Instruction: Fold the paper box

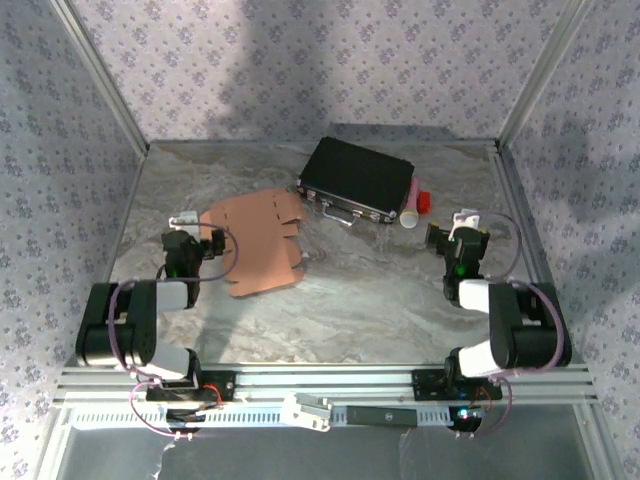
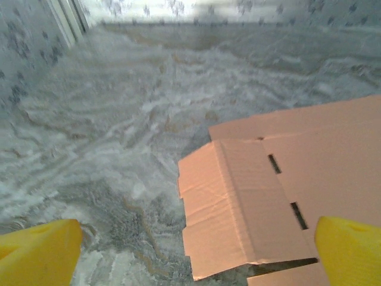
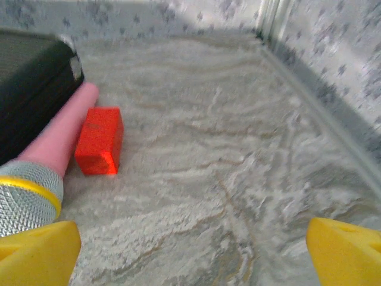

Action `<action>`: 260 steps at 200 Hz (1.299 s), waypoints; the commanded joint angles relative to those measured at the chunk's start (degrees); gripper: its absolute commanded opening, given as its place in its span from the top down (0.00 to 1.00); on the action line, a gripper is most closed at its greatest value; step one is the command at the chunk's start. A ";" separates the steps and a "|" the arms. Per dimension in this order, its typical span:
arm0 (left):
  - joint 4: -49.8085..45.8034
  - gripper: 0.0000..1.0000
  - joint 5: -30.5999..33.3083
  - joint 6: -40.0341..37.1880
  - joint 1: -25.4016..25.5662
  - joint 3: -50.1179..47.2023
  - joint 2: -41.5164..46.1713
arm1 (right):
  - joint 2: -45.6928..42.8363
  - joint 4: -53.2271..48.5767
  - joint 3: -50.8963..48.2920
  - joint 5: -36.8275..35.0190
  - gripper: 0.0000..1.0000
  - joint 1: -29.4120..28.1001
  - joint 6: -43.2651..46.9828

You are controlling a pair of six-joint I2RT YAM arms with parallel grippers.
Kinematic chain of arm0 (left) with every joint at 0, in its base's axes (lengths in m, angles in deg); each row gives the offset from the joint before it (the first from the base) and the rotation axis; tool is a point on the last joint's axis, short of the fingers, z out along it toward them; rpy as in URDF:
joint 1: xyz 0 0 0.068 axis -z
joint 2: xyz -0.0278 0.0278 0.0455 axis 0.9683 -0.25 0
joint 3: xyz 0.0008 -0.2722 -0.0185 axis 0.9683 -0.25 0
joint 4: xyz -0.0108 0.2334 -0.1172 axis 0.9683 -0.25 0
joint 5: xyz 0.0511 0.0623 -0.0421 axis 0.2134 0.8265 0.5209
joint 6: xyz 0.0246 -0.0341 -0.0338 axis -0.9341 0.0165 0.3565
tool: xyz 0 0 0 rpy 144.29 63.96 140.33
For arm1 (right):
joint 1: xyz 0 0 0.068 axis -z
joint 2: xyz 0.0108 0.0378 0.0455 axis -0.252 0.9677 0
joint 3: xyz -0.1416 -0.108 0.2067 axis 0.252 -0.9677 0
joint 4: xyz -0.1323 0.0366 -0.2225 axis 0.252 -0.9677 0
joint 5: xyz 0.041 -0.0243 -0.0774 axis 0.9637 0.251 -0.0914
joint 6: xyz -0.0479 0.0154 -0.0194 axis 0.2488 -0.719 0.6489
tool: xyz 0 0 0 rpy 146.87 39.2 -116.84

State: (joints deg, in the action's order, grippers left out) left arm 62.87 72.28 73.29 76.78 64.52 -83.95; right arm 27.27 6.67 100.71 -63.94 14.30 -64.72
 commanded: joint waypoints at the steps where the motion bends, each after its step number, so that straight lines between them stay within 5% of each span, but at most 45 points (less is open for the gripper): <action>1: -4.16 0.00 5.01 -3.10 3.77 0.04 11.55 | -10.96 -6.27 -0.12 -4.93 0.01 -1.91 0.89; 34: -22.73 0.00 14.07 1.42 10.69 10.07 29.00 | -29.29 -24.98 9.84 -6.08 0.01 -3.93 -2.41; 51: -52.22 0.00 18.42 30.05 10.66 24.37 31.42 | -32.90 -43.65 21.25 -6.30 0.01 -3.09 -18.11; 61: -66.03 0.00 14.24 39.28 10.16 30.61 30.92 | -32.54 -58.28 28.74 -4.63 0.01 -2.47 -29.62; 74: -67.27 0.00 3.46 42.01 8.86 32.15 29.89 | -31.58 -72.66 33.60 -2.14 0.02 -1.83 -42.87; 94: -73.55 0.08 -8.43 47.28 9.82 35.16 26.48 | -30.07 -74.96 36.31 10.25 0.20 -0.58 -37.82; 108: -78.34 0.13 -7.40 50.35 14.71 34.28 26.41 | -29.34 -77.45 37.85 13.91 0.09 -3.57 -36.64; 114: -78.19 0.14 -6.76 52.42 17.10 32.11 27.17 | -29.32 -77.47 37.67 14.65 0.01 -5.94 -36.04; 140: -71.41 0.26 -3.96 63.63 27.11 20.63 29.93 | -28.99 -79.82 36.14 12.15 0.01 -18.26 -34.82; 185: -56.09 0.28 6.23 82.91 41.25 5.06 29.57 | -30.06 -72.37 26.84 14.14 0.04 -31.08 -38.07; 260: -44.06 0.27 10.70 95.75 44.30 -2.58 25.42 | -27.03 -65.66 21.45 13.69 0.07 -37.93 -41.58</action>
State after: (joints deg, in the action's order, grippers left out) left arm 12.55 80.32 161.37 120.65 64.36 -57.51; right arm 0.02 -62.03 123.36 -50.76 -22.92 -104.10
